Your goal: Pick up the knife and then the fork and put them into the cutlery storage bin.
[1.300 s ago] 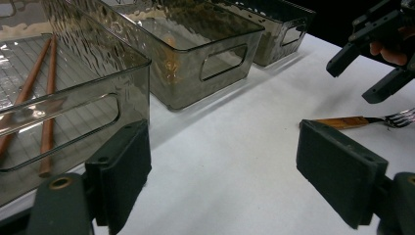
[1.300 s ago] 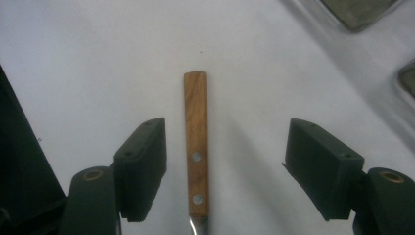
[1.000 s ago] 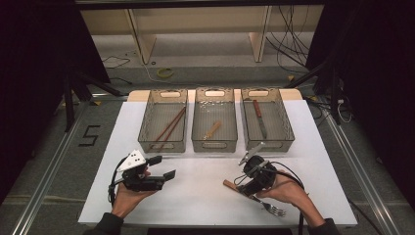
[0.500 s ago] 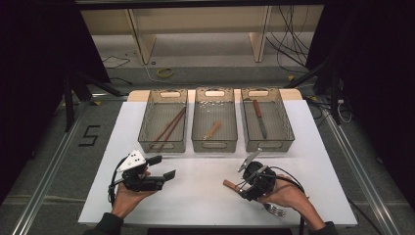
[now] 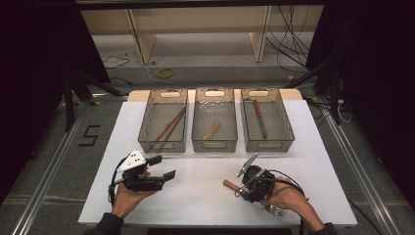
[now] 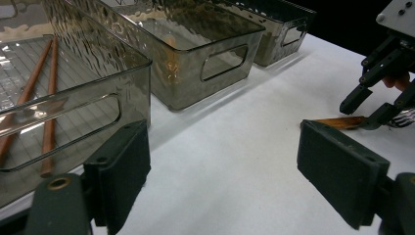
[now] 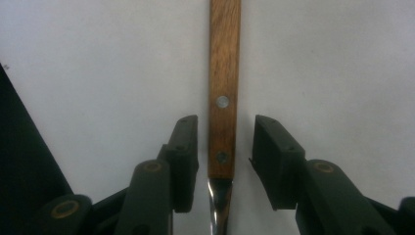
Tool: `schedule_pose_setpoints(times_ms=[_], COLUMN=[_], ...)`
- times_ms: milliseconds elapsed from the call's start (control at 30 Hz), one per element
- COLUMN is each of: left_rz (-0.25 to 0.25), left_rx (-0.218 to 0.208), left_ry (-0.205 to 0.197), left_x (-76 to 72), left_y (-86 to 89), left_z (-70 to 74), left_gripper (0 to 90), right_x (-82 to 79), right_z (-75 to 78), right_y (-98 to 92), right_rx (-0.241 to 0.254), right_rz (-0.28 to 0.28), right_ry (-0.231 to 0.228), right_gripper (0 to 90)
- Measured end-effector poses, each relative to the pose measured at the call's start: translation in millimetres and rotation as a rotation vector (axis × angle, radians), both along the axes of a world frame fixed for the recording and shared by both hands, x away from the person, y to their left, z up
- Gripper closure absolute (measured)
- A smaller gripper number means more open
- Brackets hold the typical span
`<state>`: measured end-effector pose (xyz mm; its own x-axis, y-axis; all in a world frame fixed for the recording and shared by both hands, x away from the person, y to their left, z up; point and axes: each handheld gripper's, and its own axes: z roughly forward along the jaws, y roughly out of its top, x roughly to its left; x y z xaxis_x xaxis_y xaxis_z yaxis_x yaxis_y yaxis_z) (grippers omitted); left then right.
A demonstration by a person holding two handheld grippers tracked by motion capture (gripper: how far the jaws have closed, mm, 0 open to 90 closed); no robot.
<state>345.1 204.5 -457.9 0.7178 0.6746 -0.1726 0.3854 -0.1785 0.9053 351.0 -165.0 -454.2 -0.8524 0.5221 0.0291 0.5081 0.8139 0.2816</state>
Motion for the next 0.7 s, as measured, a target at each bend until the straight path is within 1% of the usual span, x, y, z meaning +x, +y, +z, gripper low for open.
schedule_pose_setpoints(times_ms=[200,300,467,633,700], left_rz=[0.0,0.0,0.0,-0.001,0.0], left_rx=[0.0,0.0,0.002,0.002,0.001], left_ry=[0.001,0.001,0.001,0.002,0.003], left_x=[0.1,0.1,0.1,0.1,0.2], left_y=[0.1,0.2,0.0,-0.2,-0.2], left_z=[0.0,0.0,-0.1,-0.4,-0.6], left_gripper=[19.5,19.5,19.5,19.5,19.5], right_x=[-0.7,-1.3,-1.4,-0.2,1.5], right_z=[-1.7,-4.1,-4.0,-3.9,-4.2], right_y=[0.6,1.8,1.8,1.2,0.0], right_rx=[-0.018,-0.038,-0.039,-0.037,-0.029], right_rz=[0.016,0.03,0.032,0.028,0.04], right_ry=[-0.007,-0.012,-0.01,0.0,0.006], right_gripper=[68.4,70.5,75.7,76.8,77.3])
